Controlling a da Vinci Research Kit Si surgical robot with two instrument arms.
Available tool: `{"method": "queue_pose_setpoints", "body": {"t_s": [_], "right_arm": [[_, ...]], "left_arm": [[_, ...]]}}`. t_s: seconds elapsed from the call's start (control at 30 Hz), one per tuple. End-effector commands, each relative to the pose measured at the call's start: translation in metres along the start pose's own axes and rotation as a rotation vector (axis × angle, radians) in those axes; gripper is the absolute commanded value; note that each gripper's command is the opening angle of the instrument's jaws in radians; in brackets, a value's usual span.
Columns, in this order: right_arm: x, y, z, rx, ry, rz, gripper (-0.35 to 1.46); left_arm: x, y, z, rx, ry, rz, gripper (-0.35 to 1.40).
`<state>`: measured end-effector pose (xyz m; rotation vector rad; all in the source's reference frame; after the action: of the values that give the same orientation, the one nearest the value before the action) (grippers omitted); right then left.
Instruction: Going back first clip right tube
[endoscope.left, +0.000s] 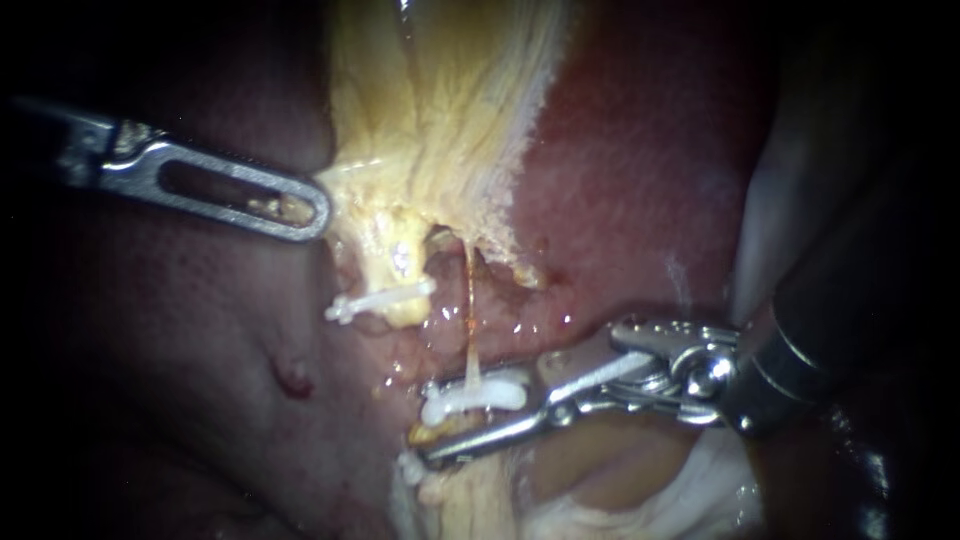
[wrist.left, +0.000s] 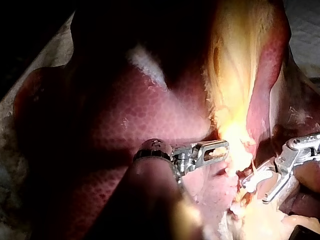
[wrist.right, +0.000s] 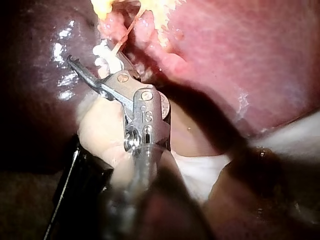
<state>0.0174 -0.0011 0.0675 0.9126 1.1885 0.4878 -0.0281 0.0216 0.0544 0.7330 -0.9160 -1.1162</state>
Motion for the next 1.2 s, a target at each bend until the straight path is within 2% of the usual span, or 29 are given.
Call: {"method": "queue_pose_setpoints", "body": {"t_s": [0.03, 0.23, 0.5, 0.63, 0.87, 1.03, 1.2], "right_arm": [[-0.0001, 0.0001, -0.0001, -0.004, 0.001, -0.015, 0.47], [-0.0004, 0.0003, -0.0011, -0.050, 0.014, -0.086, 0.48], [-0.0003, 0.0021, -0.0031, -0.114, 0.028, -0.210, 0.49], [-0.0002, 0.0024, -0.0045, -0.122, 0.028, -0.239, 0.49], [0.0005, 0.0014, -0.0083, -0.128, 0.027, -0.311, 0.49], [0.0018, 0.0007, -0.0118, -0.142, 0.027, -0.367, 0.49], [0.0029, -0.0002, -0.0146, -0.159, 0.029, -0.383, 0.50]], "left_arm": [[0.0000, 0.0000, 0.0000, 0.000, 0.000, 0.000, -0.35], [0.0000, 0.0000, 0.0000, 0.000, 0.000, 0.000, -0.35], [0.0000, 0.0000, 0.0000, 0.000, 0.000, 0.000, -0.35], [0.0000, 0.0000, 0.0000, 0.000, 0.000, 0.000, -0.35], [0.0000, 0.0000, -0.0001, 0.000, 0.000, 0.000, -0.35], [0.0000, 0.0001, 0.0000, 0.000, 0.000, 0.000, -0.35], [0.0001, 0.0001, -0.0001, 0.001, 0.001, 0.001, -0.35]]}}
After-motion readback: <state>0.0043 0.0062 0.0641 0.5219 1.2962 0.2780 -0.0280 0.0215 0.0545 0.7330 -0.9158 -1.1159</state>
